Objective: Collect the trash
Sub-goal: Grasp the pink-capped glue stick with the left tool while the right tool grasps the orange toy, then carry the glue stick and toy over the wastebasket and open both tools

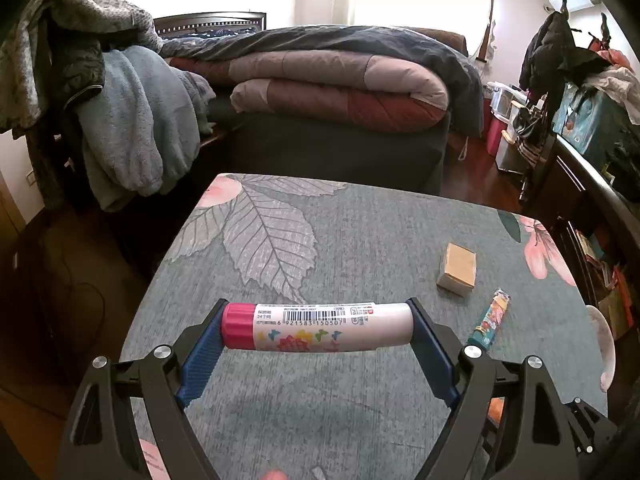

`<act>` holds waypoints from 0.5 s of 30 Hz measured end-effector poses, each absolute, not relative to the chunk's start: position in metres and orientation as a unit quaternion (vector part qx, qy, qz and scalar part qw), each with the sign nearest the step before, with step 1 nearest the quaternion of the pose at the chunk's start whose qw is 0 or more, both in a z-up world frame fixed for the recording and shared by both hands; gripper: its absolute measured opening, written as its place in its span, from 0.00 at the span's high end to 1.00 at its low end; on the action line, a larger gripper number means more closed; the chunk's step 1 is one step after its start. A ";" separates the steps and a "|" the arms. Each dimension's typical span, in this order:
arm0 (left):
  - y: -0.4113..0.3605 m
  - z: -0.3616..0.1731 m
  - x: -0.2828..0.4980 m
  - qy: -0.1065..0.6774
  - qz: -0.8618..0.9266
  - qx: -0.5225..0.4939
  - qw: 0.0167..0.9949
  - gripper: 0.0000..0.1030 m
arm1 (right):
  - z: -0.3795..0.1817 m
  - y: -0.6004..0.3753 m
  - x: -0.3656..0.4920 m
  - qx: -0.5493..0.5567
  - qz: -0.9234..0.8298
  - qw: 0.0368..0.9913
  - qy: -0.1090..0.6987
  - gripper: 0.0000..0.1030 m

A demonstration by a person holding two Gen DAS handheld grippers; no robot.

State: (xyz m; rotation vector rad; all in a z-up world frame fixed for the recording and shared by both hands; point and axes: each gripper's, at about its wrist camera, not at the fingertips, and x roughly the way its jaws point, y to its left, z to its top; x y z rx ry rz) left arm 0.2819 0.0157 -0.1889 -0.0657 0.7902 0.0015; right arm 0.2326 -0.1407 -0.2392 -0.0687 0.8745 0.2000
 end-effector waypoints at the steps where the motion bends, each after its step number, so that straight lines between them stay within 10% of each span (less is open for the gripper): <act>1: 0.015 -0.188 0.281 0.385 -0.001 -0.033 0.923 0.17 | -0.237 -0.142 0.231 -0.032 0.095 0.902 0.419 0.58; 15: -0.072 -0.152 0.250 0.354 -0.087 -0.004 0.931 0.17 | -0.197 -0.233 0.184 0.028 0.037 0.928 0.371 0.58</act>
